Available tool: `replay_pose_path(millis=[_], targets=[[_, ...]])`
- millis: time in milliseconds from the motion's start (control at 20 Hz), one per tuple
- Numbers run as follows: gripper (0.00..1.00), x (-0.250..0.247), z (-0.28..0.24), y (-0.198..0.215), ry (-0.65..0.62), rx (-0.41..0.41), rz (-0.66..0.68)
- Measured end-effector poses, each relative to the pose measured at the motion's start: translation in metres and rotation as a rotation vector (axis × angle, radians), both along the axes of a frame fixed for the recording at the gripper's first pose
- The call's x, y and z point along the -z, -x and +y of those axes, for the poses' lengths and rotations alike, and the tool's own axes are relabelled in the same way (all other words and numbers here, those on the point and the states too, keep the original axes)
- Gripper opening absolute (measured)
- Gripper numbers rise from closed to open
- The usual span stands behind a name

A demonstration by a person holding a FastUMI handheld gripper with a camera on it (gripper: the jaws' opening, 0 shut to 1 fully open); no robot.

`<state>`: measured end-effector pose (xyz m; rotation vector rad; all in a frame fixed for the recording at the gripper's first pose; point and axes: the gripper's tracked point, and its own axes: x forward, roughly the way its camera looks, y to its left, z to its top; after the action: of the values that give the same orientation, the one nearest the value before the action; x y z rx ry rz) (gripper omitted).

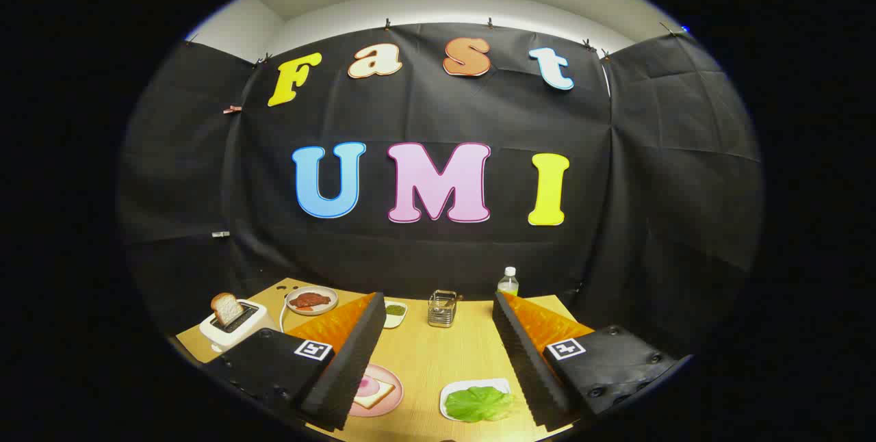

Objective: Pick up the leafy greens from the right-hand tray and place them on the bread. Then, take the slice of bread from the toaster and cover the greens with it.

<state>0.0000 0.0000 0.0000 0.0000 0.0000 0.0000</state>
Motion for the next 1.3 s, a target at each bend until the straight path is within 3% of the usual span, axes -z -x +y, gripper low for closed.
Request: replay_pose_path(millis=[1300], targets=[[0.97, 0.055, -0.025, -0.013, -0.039, 0.038, 0.149]])
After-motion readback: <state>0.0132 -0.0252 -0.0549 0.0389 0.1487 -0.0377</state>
